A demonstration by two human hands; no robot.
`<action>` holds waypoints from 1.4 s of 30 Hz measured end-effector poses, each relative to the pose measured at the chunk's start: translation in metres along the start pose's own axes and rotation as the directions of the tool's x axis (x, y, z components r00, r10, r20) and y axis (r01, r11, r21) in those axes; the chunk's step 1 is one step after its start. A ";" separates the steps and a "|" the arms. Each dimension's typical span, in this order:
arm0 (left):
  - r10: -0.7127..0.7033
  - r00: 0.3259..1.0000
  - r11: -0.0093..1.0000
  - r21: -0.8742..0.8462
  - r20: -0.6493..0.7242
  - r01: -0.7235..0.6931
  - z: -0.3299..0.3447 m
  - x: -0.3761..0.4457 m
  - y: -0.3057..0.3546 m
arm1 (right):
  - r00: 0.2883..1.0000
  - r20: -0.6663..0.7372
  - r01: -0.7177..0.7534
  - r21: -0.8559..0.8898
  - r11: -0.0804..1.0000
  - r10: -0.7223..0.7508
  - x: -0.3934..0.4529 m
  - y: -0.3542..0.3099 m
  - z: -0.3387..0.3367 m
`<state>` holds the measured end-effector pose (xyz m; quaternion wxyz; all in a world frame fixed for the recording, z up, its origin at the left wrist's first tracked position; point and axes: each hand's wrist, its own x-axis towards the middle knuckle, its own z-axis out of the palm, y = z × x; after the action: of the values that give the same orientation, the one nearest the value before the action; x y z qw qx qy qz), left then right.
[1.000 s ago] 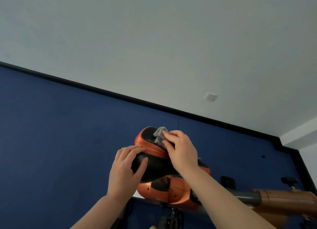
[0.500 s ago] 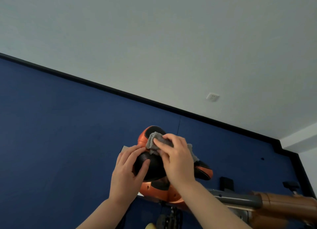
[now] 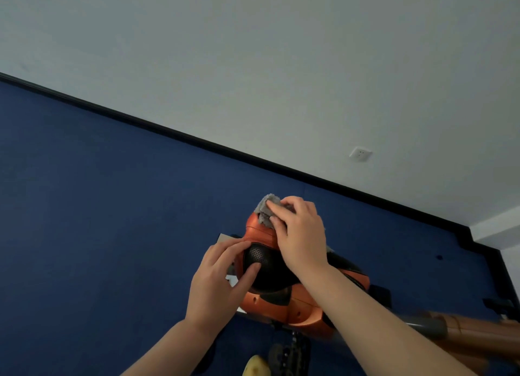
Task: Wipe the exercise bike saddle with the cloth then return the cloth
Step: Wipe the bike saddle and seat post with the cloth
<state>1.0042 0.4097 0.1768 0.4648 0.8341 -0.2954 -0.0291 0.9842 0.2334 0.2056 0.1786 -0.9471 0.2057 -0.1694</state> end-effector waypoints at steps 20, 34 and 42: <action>0.034 0.998 0.995 -0.095 0.052 -0.029 -0.008 0.017 -0.003 | 0.922 0.315 0.226 0.036 0.973 -0.226 0.037 0.001 -0.007; 0.072 0.997 0.975 -0.215 0.042 -0.062 0.008 0.035 -0.017 | 0.786 0.592 0.023 0.256 0.966 -0.175 0.089 0.018 -0.002; 0.084 0.992 0.975 -0.212 0.090 -0.064 0.002 0.043 -0.015 | 0.807 0.555 -0.009 0.353 0.936 -0.202 0.083 0.020 -0.002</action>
<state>1.0458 0.3915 0.1731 0.5355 0.7666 -0.3442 -0.0837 1.0477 0.1780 0.2199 0.3839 -0.9173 0.0595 0.0873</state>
